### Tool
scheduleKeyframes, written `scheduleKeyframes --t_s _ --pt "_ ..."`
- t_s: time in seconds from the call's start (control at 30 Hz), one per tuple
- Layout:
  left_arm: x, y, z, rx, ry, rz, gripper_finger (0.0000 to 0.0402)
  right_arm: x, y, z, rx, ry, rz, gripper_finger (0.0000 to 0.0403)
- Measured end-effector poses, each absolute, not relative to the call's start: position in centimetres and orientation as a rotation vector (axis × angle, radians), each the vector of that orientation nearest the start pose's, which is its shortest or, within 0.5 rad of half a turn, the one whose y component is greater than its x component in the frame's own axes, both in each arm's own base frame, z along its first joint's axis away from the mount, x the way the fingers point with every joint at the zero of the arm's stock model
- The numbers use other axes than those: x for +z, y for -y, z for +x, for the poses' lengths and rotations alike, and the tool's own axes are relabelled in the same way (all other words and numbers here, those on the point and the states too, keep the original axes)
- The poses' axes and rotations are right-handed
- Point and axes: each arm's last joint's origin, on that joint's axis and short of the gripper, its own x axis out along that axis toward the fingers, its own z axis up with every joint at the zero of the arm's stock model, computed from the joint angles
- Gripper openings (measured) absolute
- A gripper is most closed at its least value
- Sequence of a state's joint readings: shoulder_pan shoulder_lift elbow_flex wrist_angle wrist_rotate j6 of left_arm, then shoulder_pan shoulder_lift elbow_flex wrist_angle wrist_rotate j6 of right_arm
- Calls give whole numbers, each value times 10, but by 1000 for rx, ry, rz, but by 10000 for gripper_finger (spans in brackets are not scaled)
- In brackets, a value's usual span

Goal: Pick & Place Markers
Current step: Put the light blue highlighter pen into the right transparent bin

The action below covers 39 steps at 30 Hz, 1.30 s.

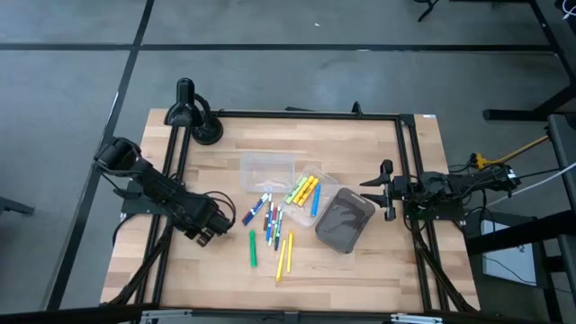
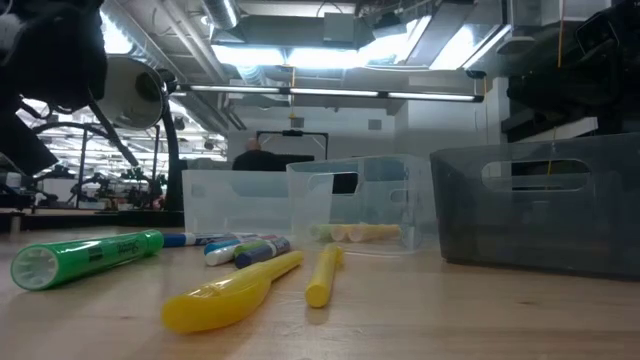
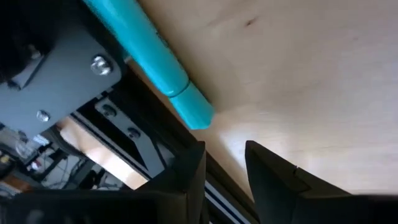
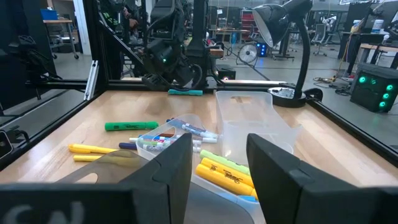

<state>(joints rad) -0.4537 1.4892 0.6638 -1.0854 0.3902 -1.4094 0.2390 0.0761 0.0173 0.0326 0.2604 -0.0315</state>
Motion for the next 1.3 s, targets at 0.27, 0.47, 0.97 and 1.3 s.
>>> scheduleKeyframes --t_s 0.27,0.47,0.97,1.3 --pt "138 87 149 881 -1958 -756 142 166 -17 99 -21 -26 -38 152" --pt "119 83 141 844 -1932 -772 152 166 -17 99 -21 -26 -38 152" --pt "126 87 149 406 -1819 -402 119 166 -17 99 -21 -26 -38 152" --pt "149 92 181 253 -1456 98 102 166 -17 99 -22 -26 -38 152"
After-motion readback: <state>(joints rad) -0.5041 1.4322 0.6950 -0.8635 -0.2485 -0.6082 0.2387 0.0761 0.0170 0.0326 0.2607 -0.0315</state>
